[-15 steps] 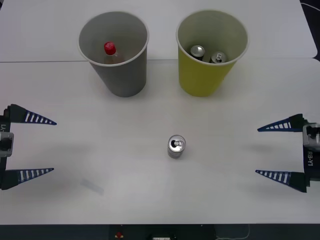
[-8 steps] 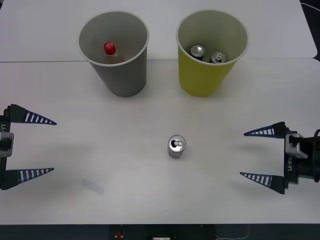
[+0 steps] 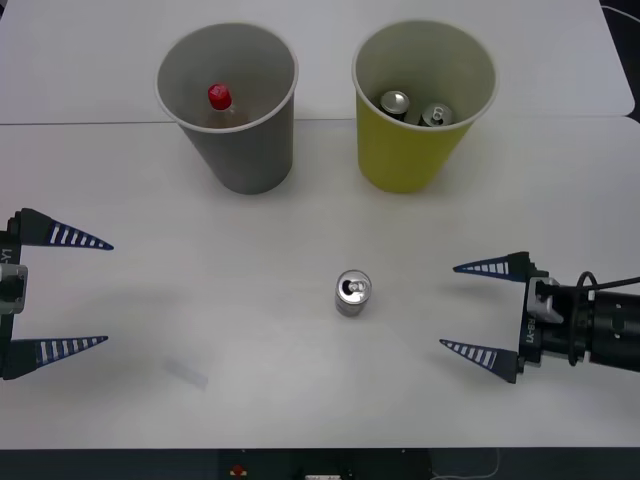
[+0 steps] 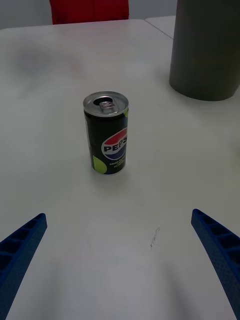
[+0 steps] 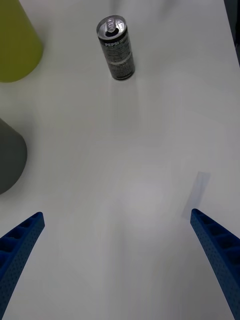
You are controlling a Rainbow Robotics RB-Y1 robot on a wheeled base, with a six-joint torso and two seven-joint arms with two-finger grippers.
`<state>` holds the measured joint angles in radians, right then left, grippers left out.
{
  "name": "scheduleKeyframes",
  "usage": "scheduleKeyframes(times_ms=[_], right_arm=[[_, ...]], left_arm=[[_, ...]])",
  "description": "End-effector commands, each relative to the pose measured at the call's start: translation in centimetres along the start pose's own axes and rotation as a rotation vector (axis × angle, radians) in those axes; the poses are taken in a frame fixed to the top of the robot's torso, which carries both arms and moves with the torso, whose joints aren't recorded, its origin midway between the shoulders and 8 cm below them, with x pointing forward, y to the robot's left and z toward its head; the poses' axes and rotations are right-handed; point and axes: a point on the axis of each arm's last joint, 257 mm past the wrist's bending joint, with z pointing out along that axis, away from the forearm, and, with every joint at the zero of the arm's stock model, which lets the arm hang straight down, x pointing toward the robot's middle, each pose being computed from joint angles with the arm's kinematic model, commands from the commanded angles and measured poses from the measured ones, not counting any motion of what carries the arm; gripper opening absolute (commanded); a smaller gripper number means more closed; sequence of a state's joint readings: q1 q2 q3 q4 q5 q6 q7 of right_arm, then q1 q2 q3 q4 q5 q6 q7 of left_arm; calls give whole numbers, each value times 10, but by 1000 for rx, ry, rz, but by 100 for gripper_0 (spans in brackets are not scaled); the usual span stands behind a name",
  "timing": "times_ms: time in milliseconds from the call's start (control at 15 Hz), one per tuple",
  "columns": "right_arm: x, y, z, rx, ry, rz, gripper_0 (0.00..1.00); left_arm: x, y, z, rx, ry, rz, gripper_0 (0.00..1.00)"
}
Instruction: Put the can into the green bin and the plastic bottle into the gray bin
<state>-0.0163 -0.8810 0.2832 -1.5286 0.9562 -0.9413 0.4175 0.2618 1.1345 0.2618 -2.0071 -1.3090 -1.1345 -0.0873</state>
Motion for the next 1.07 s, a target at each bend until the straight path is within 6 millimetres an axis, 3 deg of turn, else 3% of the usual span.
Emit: scheduleKeyframes(times_ms=[67,1067], right_arm=[[-2,2,20,16,-47,48,100],[-11,4,122,61,-147,137,100]], left_arm=[[0,0,0,0,0,0,100],[0,0,0,0,0,0,100]])
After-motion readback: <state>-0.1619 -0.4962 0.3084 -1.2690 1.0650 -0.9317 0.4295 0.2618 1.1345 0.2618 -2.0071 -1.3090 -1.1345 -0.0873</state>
